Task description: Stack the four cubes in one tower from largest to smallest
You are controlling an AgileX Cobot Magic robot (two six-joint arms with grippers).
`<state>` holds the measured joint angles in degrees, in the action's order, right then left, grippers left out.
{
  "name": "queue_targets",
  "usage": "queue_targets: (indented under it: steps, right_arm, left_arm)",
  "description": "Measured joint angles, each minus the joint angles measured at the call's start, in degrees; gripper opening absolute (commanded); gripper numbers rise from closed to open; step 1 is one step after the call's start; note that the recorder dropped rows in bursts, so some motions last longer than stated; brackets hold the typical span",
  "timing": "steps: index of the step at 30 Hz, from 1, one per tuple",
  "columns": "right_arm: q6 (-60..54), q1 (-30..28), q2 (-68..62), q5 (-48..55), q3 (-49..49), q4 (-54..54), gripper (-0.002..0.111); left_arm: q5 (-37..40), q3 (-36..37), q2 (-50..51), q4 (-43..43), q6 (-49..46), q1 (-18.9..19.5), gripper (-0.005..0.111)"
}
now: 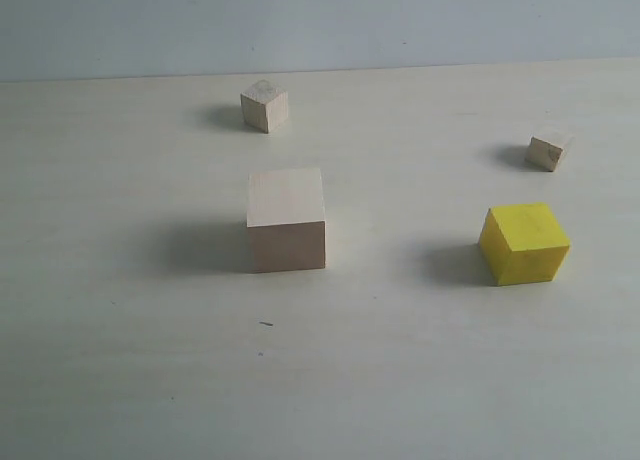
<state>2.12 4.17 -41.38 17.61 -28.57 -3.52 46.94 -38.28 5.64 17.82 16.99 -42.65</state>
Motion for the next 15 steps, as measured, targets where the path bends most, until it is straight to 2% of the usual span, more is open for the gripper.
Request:
queue_targets:
  steps: [4,7,10,15]
  right_arm:
    - [-0.22,0.0,-0.41,2.46,-0.1,-0.4,0.0]
    - [-0.36,0.0,-2.65,5.4,-1.28,-0.62,0.006]
    - [-0.46,0.0,-5.84,7.95,-3.48,-0.62,0.022]
    - [-3.2,0.0,-12.23,11.95,-7.86,-2.0,0.062]
  left_arm:
    - [-2.99,2.48,0.0,0.0,0.0,0.0,0.001]
    - [-5.07,4.14,0.0,0.0,0.0,0.0,0.001]
    - [-5.61,5.5,0.0,0.22,0.0,0.0,0.001]
    - [-6.01,7.99,0.1,0.46,0.0,0.0,0.001]
